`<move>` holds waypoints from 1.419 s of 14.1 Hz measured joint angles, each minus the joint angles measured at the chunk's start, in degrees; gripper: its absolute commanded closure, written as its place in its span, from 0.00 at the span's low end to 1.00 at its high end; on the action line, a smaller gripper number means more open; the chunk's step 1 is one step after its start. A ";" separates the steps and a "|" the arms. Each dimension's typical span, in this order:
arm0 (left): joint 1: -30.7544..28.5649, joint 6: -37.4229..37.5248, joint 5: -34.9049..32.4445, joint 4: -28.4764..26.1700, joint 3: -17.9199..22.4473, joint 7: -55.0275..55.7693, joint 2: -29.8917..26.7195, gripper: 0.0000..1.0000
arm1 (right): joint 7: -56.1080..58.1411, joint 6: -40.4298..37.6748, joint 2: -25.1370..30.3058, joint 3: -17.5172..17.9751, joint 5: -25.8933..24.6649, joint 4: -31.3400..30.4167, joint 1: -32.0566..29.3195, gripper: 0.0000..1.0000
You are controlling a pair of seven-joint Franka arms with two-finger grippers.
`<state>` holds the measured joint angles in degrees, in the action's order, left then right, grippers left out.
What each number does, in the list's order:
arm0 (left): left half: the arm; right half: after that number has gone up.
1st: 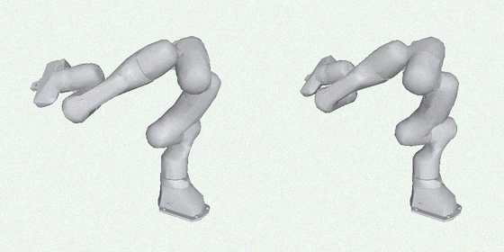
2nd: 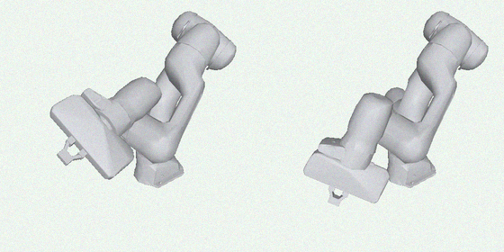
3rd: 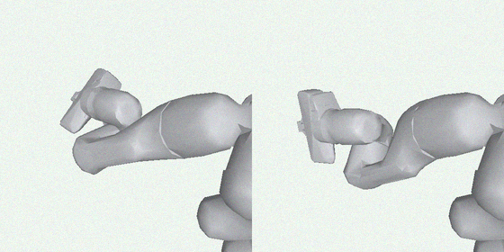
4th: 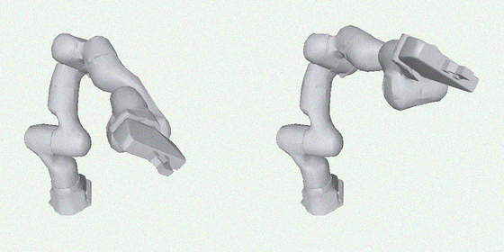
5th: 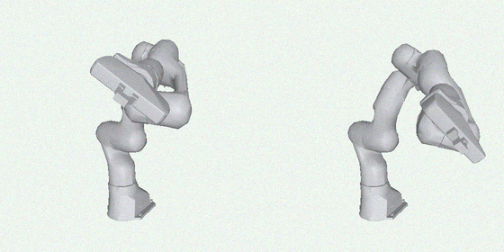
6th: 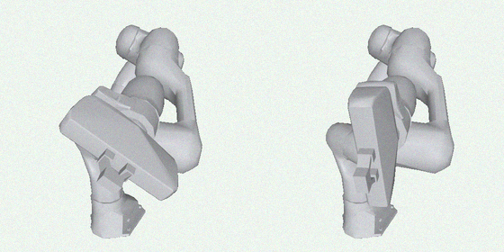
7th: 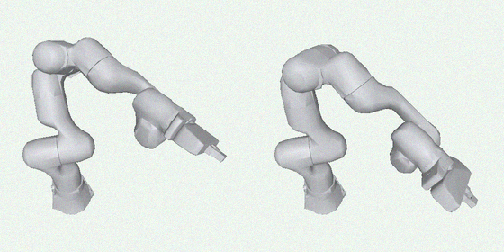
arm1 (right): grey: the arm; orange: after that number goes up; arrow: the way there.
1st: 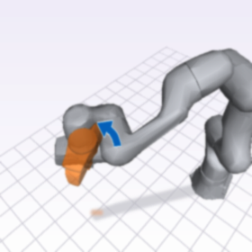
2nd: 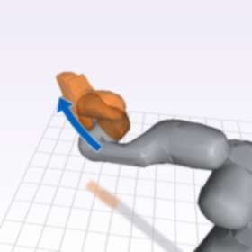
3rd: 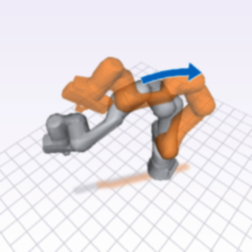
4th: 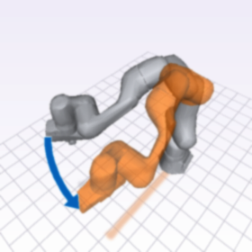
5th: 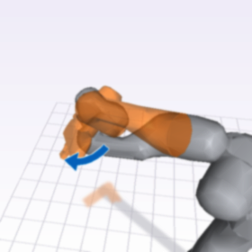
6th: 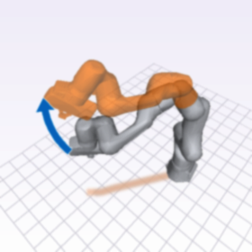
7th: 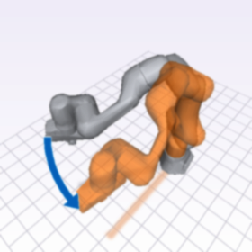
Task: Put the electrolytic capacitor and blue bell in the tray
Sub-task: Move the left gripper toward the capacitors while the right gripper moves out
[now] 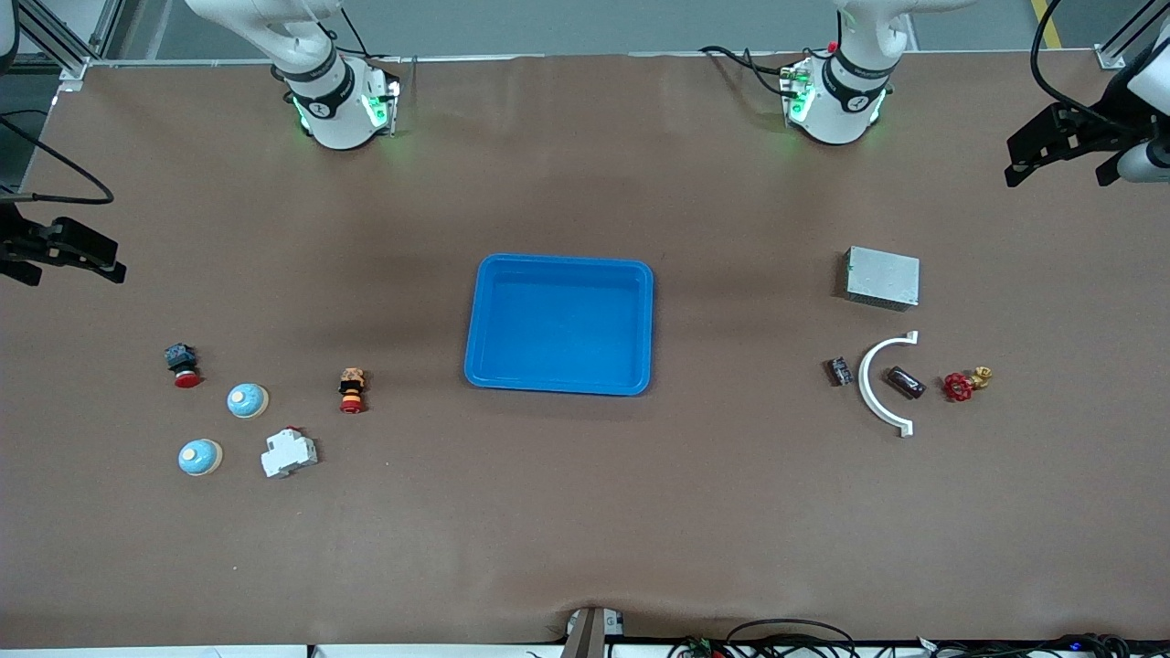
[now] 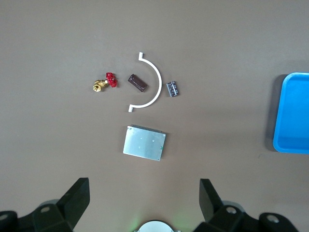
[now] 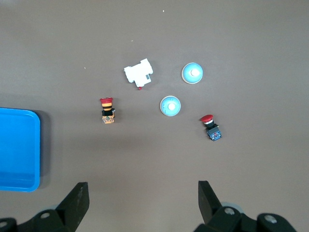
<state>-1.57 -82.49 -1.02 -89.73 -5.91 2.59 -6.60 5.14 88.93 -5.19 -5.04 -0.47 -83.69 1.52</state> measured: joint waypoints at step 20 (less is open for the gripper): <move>-9.01 -33.18 -0.08 -23.88 0.43 5.71 11.49 0.00 | -0.07 -0.02 0.00 -0.01 0.01 0.04 0.00 0.00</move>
<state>-10.58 -115.67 -1.09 -113.61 -5.48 8.29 4.89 5.07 88.90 -5.19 -5.05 -0.45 -83.66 1.51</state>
